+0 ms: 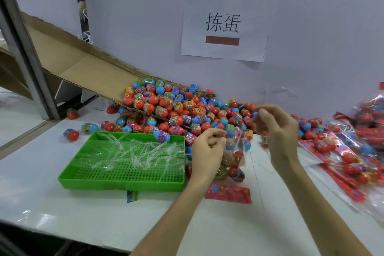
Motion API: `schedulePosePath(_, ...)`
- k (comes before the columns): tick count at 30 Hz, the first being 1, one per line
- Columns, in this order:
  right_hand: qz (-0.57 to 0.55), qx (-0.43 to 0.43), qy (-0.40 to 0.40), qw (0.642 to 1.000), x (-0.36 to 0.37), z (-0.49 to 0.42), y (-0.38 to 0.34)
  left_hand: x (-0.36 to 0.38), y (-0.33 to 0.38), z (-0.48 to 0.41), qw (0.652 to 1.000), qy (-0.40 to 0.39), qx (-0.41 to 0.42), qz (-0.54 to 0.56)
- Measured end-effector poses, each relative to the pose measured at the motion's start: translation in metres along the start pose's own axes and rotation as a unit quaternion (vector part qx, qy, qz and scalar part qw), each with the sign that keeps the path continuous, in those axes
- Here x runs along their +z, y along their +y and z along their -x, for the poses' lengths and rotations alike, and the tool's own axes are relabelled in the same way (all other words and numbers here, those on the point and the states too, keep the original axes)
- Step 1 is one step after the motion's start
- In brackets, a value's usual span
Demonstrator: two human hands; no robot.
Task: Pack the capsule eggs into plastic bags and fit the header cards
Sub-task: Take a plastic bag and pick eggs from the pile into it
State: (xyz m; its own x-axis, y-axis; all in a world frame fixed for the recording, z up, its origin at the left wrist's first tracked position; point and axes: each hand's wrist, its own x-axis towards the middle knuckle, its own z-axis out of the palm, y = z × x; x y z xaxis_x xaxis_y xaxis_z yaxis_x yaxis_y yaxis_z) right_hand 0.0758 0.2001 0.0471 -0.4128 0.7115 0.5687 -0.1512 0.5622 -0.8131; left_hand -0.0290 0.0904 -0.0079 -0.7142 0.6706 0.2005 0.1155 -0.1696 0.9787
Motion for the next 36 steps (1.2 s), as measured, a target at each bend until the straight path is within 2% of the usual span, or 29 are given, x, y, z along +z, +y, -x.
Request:
schedulePosePath(2,0.002,0.063,0.022,0.998,-0.02,0.007,0.021,0.0,0.0,-0.001,0.999,0.003,-0.014,0.031)
schedulePosePath(5,0.001,0.206,-0.089,0.975,-0.027,0.024,0.039,-0.001,0.002,-0.002,0.996,-0.001,-0.03,0.082)
schedulePosePath(7,-0.006,0.254,-0.13,0.958,-0.022,0.031,0.041,-0.002,0.005,-0.003,0.992,0.004,-0.053,0.118)
schedulePosePath(10,-0.035,0.251,-0.107,0.962,-0.013,0.033,0.034,-0.002,0.007,-0.004,0.984,-0.005,-0.076,0.163)
schedulePosePath(17,-0.099,0.258,-0.045,0.96,-0.015,0.036,0.031,0.0,0.006,-0.006,0.978,0.008,-0.082,0.192)
schedulePosePath(25,-0.143,0.282,-0.127,0.94,-0.008,0.038,0.03,0.001,0.005,-0.005,0.982,0.022,-0.052,0.179)
schedulePosePath(28,-0.128,0.281,-0.123,0.943,-0.008,0.038,0.03,0.002,0.005,-0.004,0.981,0.01,-0.053,0.186)
schedulePosePath(36,-0.196,0.306,-0.075,0.929,-0.01,0.036,0.023,0.002,0.01,-0.002,0.956,-0.013,-0.093,0.278)
